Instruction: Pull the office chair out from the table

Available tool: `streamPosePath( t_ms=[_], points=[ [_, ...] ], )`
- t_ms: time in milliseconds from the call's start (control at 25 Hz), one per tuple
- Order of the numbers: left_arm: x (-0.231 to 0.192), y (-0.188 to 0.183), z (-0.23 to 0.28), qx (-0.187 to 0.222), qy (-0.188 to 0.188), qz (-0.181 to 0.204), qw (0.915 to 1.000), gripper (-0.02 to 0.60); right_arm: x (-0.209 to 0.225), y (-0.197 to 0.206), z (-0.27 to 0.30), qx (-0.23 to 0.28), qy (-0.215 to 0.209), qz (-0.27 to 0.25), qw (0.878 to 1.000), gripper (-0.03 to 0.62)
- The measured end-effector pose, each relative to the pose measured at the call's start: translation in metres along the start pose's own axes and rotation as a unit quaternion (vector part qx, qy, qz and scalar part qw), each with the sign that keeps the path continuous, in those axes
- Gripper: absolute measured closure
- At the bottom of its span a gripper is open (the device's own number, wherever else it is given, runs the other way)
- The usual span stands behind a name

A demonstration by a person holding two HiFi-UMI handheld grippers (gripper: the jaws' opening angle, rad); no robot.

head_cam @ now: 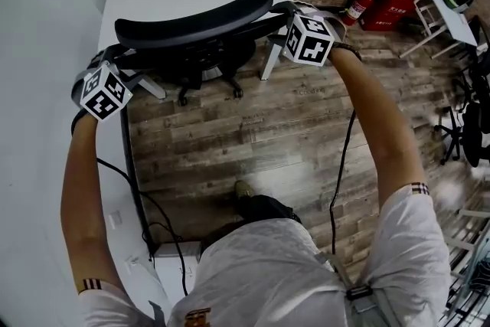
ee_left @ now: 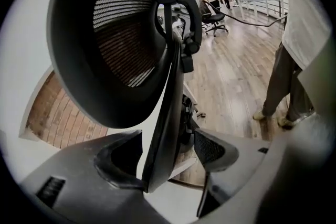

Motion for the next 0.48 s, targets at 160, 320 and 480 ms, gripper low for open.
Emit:
streamPosePath(
  t_ms=[160, 320, 480],
  points=[
    [0.001, 0.000, 0.011, -0.020, 0.023, 0.034, 0.9990, 0.328, 0.001, 0.001, 0.014, -0.024, -0.032, -0.065, 0.997, 0.371],
    [-0.004, -0.003, 0.011, -0.023, 0.015, 0.050, 0.9984, 0.430, 0.004, 0.002, 0.015, -0.025, -0.040, -0.097, 0.994, 0.444],
    [0.000, -0.002, 0.009, -0.031, 0.016, 0.055, 0.9979, 0.443, -0.001, 0.001, 0.014, -0.022, -0.042, -0.105, 0.993, 0.453]
  ],
)
Point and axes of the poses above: the fingertips, and each gripper's own axes: z forward along the fingers, x to its right, y out of its underside, the point moved 8 cm from there along -z, backward along the fingers, and after that the axes turned 10 degrees about -z, right-handed, at the moved point
